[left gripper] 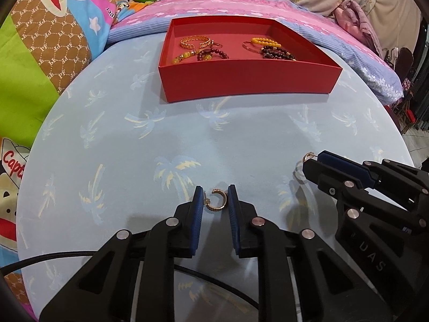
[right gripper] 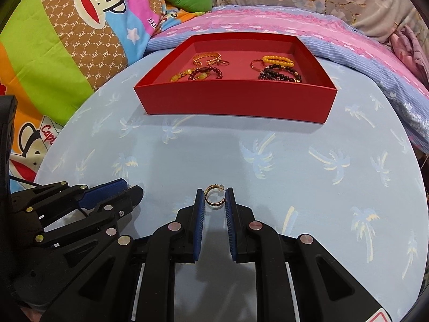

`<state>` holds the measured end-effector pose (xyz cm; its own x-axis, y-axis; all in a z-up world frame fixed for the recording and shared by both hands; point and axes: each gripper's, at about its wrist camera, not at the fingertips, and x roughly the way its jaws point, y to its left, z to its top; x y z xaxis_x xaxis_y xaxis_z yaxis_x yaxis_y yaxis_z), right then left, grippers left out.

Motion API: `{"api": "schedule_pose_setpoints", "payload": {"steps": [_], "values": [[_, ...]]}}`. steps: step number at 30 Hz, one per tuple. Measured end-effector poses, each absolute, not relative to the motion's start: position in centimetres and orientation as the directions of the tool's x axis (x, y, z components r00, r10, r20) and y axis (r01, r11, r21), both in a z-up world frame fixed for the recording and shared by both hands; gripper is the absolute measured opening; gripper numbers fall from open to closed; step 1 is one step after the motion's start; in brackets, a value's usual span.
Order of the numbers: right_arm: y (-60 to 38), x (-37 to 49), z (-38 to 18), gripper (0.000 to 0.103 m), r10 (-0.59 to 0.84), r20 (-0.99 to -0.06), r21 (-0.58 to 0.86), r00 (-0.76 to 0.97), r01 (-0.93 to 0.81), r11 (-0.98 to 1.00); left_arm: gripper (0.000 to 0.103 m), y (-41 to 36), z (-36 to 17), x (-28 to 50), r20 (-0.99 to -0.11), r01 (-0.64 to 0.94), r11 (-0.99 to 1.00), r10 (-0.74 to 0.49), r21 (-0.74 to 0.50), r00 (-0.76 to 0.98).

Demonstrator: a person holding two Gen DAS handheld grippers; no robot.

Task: Organize jewelry
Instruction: 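Grasp the other hoop earring with the left tool while the right tool holds its earring, then carry both earrings into the red box and open both tools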

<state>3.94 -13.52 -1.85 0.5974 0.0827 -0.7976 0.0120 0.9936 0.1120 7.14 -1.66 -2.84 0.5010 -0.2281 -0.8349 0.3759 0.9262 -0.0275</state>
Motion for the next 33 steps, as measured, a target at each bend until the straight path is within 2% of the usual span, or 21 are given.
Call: {"api": "schedule_pose_setpoints", "payload": {"steps": [15,33], "values": [[-15.8,4.3,1.9,0.015,0.054,-0.748,0.117,0.662,0.051,0.992,0.018,-4.0,1.0,8.1,-0.799,0.406,0.913,-0.269,-0.034,0.538],[-19.9,10.7,8.0,0.015,0.004,-0.651,0.094,0.759,0.076,0.993,0.018,-8.8,7.4,14.3,-0.714,0.431,0.902,-0.308,-0.010,0.628]]}}
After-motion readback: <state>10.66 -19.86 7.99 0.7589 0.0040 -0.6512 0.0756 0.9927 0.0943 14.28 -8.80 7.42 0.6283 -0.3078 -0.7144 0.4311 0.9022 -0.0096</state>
